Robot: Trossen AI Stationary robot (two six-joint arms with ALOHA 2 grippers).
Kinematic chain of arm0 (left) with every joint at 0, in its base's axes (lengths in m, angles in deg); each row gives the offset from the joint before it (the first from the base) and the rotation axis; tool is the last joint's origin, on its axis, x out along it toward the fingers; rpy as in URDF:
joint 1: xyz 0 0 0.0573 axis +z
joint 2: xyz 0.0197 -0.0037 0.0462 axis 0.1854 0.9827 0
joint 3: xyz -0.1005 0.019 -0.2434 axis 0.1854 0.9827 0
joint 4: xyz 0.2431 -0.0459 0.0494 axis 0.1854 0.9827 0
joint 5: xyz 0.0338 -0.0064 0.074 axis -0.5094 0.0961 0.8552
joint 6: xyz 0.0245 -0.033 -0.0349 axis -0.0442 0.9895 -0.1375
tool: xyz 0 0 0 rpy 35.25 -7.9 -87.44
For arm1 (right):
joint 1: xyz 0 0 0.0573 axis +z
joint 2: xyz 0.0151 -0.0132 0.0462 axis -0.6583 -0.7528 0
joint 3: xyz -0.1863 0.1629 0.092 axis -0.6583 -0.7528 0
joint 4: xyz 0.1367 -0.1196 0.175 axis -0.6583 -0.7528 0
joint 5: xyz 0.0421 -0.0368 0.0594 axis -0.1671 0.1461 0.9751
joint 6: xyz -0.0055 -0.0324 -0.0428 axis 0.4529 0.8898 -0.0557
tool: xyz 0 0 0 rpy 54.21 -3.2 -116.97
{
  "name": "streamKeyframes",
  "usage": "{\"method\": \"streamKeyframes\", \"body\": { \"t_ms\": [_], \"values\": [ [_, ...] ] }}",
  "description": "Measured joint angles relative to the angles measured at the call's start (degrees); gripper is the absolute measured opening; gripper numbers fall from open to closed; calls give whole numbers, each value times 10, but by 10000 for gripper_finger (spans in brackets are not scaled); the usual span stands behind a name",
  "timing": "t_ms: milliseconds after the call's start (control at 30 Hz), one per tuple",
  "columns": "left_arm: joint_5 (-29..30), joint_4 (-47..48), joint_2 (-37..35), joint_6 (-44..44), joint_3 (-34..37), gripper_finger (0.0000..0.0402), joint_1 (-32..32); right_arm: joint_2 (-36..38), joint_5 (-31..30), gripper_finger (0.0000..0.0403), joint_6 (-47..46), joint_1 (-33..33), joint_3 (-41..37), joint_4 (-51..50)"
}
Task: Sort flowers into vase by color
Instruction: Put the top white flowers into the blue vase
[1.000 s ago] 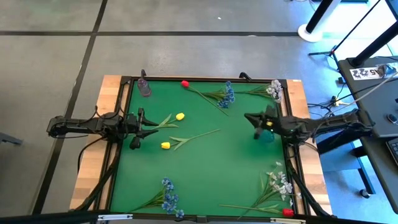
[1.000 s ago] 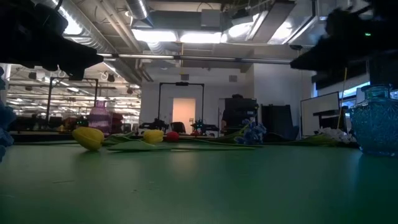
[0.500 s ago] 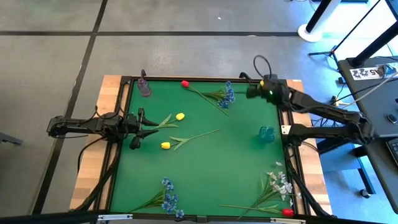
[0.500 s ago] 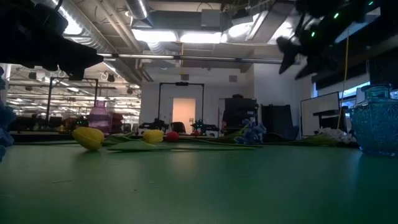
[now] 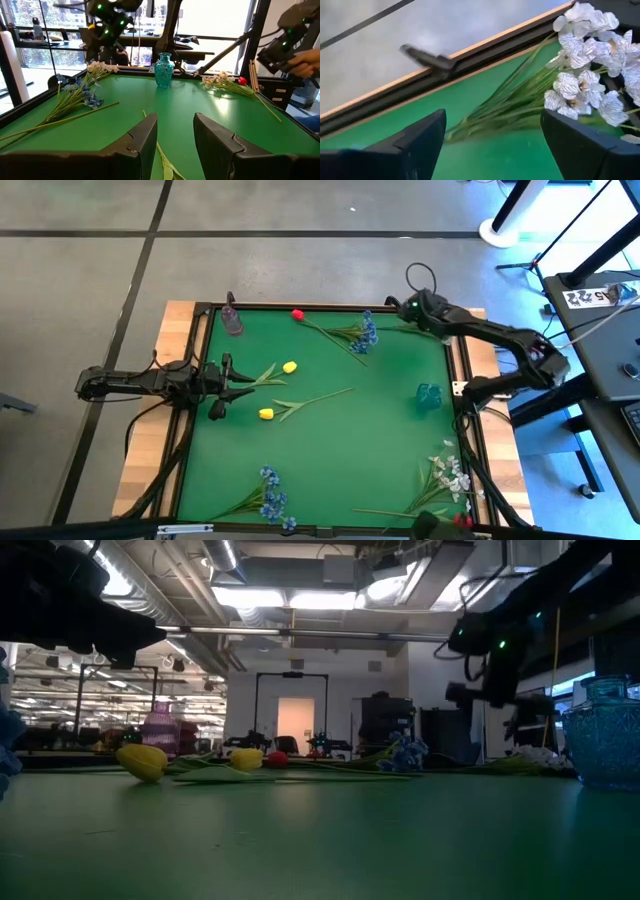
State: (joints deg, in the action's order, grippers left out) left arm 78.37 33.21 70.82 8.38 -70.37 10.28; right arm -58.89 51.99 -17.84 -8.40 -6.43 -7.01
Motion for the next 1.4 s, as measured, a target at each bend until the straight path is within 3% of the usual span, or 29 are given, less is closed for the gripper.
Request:
{"method": "streamKeyframes", "body": {
  "t_ms": [300, 567, 700, 833, 1033, 1133, 1267, 1400],
  "values": [
    [0, 0, 0, 0, 0, 124, 0, -135, -26, 326, -69, 1, 0, 81],
    [0, 0, 0, 0, 0, 124, 0, -190, -82, 316, -18, 26, 24, 58],
    [0, 0, 0, 0, 0, 124, 0, -202, -92, 272, 25, 37, 25, 53],
    [0, 0, 0, 0, 0, 124, 0, -204, -94, 205, 91, 43, 26, 52],
    [0, 0, 0, 0, 0, 124, 0, -168, -70, 97, 294, 54, 23, 6],
    [0, 0, 0, 0, 0, 124, 0, -127, -94, 54, 375, 78, 23, -57],
    [0, 0, 0, 0, 0, 124, 0, -76, -98, 14, 436, 137, 17, -135],
    [0, 0, 0, 0, 0, 124, 0, -47, -74, 11, 450, 205, 0, -137]
  ]
}}
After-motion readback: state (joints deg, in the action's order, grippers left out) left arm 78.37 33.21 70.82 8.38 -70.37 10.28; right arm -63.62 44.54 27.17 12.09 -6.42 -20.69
